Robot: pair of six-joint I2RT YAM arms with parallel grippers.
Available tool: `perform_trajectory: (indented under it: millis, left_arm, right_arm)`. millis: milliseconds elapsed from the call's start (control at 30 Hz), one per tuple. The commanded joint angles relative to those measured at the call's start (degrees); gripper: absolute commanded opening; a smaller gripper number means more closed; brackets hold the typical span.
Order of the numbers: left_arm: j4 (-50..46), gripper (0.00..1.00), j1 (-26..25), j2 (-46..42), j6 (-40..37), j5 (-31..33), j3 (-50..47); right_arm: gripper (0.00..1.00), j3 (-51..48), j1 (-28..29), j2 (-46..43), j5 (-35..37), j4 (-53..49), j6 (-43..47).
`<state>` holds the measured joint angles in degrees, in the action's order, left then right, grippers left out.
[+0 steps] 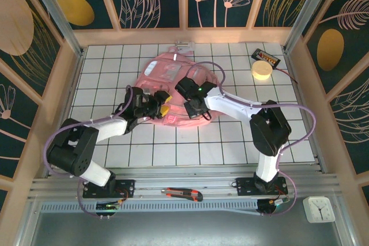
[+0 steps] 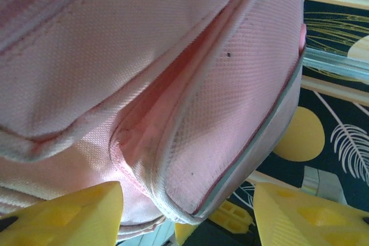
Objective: Pack the student bag
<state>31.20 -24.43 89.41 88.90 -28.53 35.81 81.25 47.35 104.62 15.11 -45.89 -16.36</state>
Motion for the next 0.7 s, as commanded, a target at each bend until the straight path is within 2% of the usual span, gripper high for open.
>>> perform_trajectory:
  millis: [0, 433, 500, 567, 667]
  left_arm:
    - [4.83, 0.6, -1.18, 2.34, 4.99, -1.3, 2.59]
    - [5.83, 0.42, -2.38, 6.91, 6.37, -0.39, 4.3]
    - [6.18, 0.32, -2.38, 6.97, 6.64, 0.08, 3.85]
    - [6.42, 0.15, -2.38, 7.01, 6.73, 0.32, 3.6]
    - [6.42, 0.05, -2.38, 6.87, 6.47, 0.39, 3.31]
  right_arm:
    - [0.0, 0.88, -0.16, -2.26, -0.34, 2.38, 0.36]
    - [0.0, 0.45, -0.11, -2.57, -0.2, 2.82, -0.08]
    - [0.0, 0.31, -0.07, -2.71, -0.26, 2.91, -0.15]
    - [0.0, 0.22, -0.09, -2.76, -0.34, 3.0, -0.16]
    - [0.0, 0.39, -0.07, -2.67, -0.43, 3.08, -0.09]
